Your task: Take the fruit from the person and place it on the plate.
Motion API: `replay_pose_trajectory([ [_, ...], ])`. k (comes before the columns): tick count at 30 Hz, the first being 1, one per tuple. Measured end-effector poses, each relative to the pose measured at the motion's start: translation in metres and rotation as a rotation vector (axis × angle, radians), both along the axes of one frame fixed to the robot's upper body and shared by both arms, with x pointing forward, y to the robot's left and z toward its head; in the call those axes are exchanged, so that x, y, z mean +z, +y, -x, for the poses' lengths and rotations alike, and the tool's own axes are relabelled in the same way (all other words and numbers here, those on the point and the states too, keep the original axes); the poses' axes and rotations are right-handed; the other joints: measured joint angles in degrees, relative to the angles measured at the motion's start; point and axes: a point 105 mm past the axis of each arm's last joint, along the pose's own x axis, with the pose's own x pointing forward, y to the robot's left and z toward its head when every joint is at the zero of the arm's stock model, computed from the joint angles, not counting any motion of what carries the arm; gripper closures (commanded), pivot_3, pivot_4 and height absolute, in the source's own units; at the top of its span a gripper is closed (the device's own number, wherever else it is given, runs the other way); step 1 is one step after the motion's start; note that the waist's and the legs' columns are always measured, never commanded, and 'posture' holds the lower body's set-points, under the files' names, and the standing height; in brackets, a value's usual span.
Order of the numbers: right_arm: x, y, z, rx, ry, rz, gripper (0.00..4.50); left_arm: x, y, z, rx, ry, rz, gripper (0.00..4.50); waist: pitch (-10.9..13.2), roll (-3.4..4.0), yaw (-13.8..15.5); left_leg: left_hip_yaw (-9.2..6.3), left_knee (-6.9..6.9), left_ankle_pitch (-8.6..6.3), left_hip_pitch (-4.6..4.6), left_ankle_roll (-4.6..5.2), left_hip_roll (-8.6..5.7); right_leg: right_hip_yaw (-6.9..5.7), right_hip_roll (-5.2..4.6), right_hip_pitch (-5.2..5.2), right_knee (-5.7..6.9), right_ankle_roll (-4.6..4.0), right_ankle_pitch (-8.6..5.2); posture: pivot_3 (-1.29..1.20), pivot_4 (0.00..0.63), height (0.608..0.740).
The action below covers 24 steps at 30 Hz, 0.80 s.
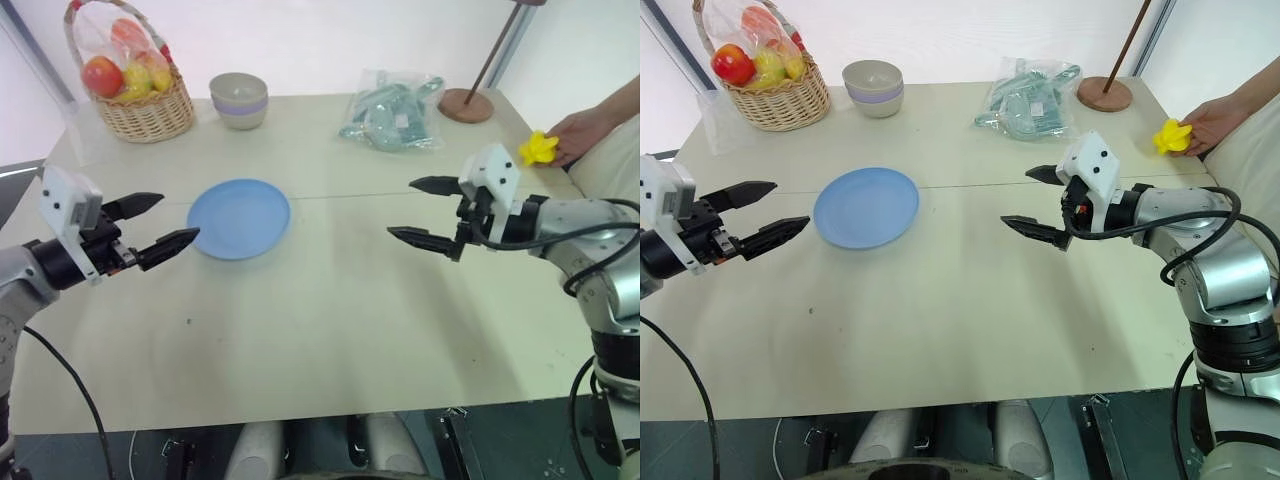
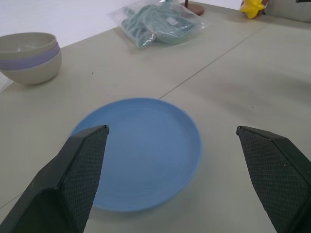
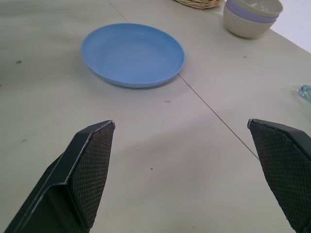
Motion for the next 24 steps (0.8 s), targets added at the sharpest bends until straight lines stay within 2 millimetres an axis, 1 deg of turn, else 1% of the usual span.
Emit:
replay_pose_trajectory([
  [4,0.000,0.000,0.000,-0.002,0.001,0.000,0.00,0.001,0.000,0.000,-0.001,-0.003,-0.001,0.08,0.0,0.00,0.0,0.00,0.00,0.00,0.00,0.00,0.00,0.00,-0.01,0.00,0.00,-0.01,0.00,0.00,0.150,0.740],
  [11,0.001,0.002,0.001,-0.006,-0.003,0.002,0.00,0.010,-0.003,-0.002,-0.016,-0.033,0.010,0.08,0.0,0.00,0.0,0.00,-0.01,0.00,0.00,0.00,0.00,0.00,-0.01,0.00,0.00,0.00,0.00,0.00,0.150,0.740],
  [24,0.000,0.002,0.002,-0.009,0.000,-0.001,0.00,0.010,-0.003,-0.003,-0.016,-0.034,0.014,0.08,0.0,0.00,0.0,0.00,0.00,0.00,0.00,0.00,0.00,0.01,-0.02,0.00,0.00,-0.01,0.00,0.00,0.150,0.740],
])
